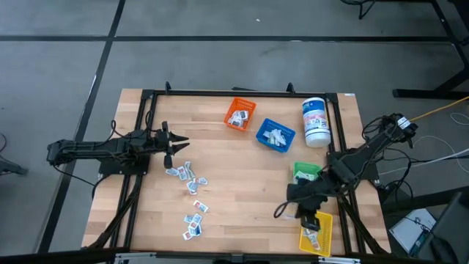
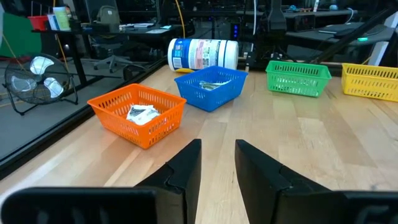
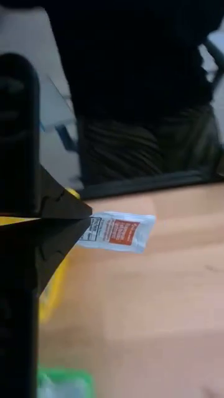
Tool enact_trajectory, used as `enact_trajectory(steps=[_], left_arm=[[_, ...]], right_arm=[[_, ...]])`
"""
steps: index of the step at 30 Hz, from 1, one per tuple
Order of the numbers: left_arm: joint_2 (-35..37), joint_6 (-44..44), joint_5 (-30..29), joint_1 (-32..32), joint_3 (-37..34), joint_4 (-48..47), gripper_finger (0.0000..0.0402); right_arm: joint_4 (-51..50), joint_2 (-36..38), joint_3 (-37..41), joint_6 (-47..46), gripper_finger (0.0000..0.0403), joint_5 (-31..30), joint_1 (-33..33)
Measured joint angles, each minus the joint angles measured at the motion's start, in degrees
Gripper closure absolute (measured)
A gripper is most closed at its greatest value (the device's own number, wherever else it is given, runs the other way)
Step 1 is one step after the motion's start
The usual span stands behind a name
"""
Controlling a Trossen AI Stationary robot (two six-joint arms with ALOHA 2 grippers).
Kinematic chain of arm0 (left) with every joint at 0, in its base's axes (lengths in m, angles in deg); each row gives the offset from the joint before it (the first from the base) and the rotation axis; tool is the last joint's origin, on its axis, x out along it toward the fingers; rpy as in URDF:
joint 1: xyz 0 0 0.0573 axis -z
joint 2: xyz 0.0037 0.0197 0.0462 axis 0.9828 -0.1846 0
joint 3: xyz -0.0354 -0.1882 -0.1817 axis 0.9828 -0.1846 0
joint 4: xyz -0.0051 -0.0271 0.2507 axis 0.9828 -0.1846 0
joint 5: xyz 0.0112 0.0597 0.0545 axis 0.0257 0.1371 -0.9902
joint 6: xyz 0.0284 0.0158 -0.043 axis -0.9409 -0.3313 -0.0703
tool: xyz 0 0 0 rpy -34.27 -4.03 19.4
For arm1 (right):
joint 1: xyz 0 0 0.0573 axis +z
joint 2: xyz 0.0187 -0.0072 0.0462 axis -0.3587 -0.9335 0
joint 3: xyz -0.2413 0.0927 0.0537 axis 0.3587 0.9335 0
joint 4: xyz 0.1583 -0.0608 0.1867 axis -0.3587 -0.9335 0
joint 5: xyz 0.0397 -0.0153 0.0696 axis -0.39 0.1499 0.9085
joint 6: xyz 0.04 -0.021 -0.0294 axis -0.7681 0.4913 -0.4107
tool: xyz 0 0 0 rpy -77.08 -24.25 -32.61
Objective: Pick & Place First Aid Supplies
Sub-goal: Put the orange ointment pack into the yellow basket
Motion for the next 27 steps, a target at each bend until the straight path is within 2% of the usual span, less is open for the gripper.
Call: enact_trajectory(steps=[7, 15, 20, 27], left_arm=[[0.00, 0.00, 0.00, 0.00, 0.02, -0.01, 0.0310], [0.00, 0.00, 0.00, 0.00, 0.01, 0.00, 0.0311], [0.00, 0.00, 0.00, 0.00, 0.00, -0.01, 0.0309], [0.00, 0.00, 0.00, 0.00, 0.00, 0.01, 0.0310]], right_arm=[[-0.70, -0.10, 0.00, -8.73, 0.0403, 5.32, 5.36], [-8.18, -0.51, 0.00, -24.18, 0.0403, 5.29, 12.76], [-12.40, -0.87, 0.00, -34.47, 0.0403, 4.28, 14.93], [-9.83, -4.56, 0.02, -34.40, 0.0401, 4.47, 15.32]])
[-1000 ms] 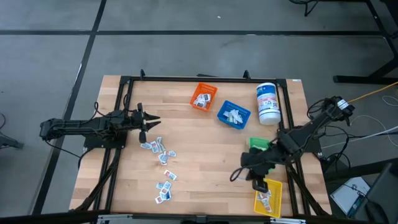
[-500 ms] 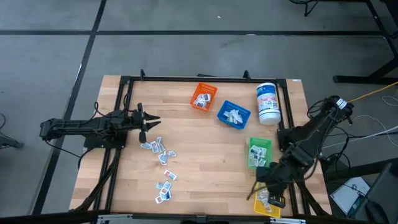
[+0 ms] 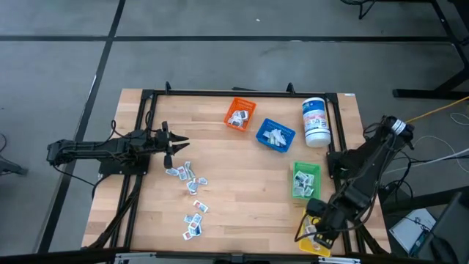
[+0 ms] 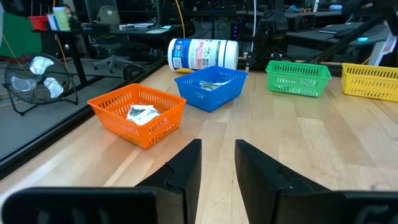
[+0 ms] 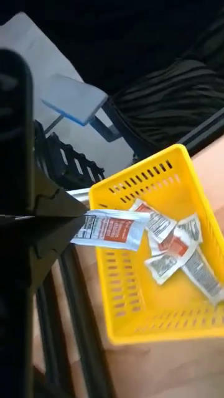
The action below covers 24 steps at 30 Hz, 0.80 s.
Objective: Pick & Place First Aid Supplies
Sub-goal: Put the orange ointment pack into the yellow basket
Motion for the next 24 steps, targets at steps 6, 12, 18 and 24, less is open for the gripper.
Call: enact_trajectory(steps=[6, 12, 18, 24], left_arm=[[0.00, 0.00, 0.00, 0.00, 0.02, 0.00, 0.0310], [0.00, 0.00, 0.00, 0.00, 0.00, -0.02, 0.0309], [0.00, 0.00, 0.00, 0.00, 0.00, 0.00, 0.0311], [0.00, 0.00, 0.00, 0.00, 0.00, 0.00, 0.0309]], right_arm=[[-1.70, -2.53, 0.00, 0.43, 0.0385, 0.30, -0.03], [-3.37, -2.68, 0.00, 0.47, 0.0374, 0.28, -0.13], [-3.57, -2.68, 0.00, 3.81, 0.0359, -1.77, -1.04], [-3.57, -2.68, 0.02, 10.89, 0.0355, -4.99, -4.56]])
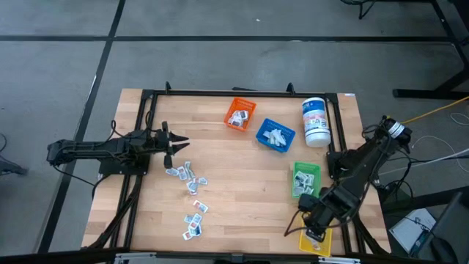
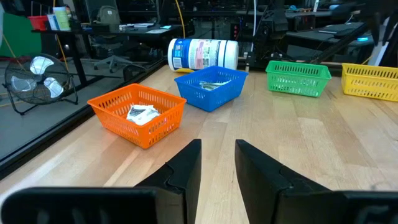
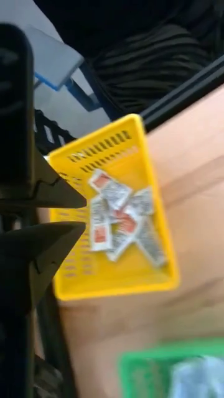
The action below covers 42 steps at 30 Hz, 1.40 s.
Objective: Pick & Place First Aid Supplies
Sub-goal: Put the orange ointment pack into the yellow basket
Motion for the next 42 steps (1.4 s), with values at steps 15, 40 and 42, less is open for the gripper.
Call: enact_trajectory(steps=[15, 40, 42], left_arm=[[0.00, 0.00, 0.00, 0.00, -0.01, -0.01, 0.0311], [0.00, 0.02, 0.00, 0.00, 0.01, -0.02, 0.0309], [0.01, 0.00, 0.00, 0.00, 0.02, 0.00, 0.0309]], right_arm=[[8.93, 0.00, 0.00, 31.96, 0.0354, -23.74, -14.41], [48.01, -3.21, 0.04, 69.92, 0.0354, -39.80, -25.22], [49.11, -4.09, 0.04, 70.02, 0.0354, -40.71, -25.57]])
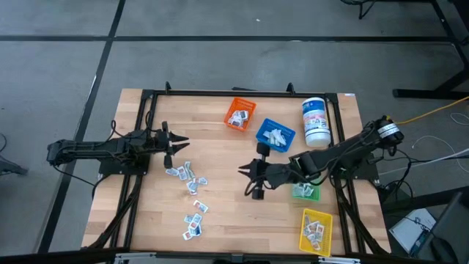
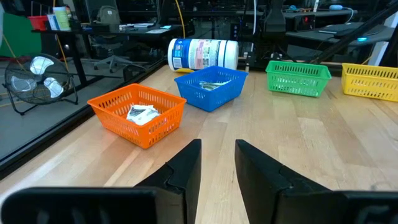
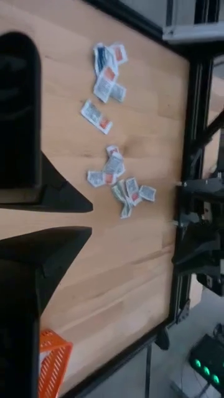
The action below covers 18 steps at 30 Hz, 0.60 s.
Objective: Pick & Place First Aid Supplies
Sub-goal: Put the orange ointment pack into the yellow basket
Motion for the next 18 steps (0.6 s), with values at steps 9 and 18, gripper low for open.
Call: enact_trajectory(steps=[9, 18], left_arm=[[0.01, 0.00, 0.00, 0.00, -0.02, 0.00, 0.0309], [-0.01, 0.01, 0.00, 0.00, 0.00, -0.01, 0.0309]], right_arm=[[7.27, -10.92, -0.02, 2.09, 0.0354, 4.14, -3.19], [24.17, -21.75, -0.04, 6.57, 0.0320, 16.40, -5.35]])
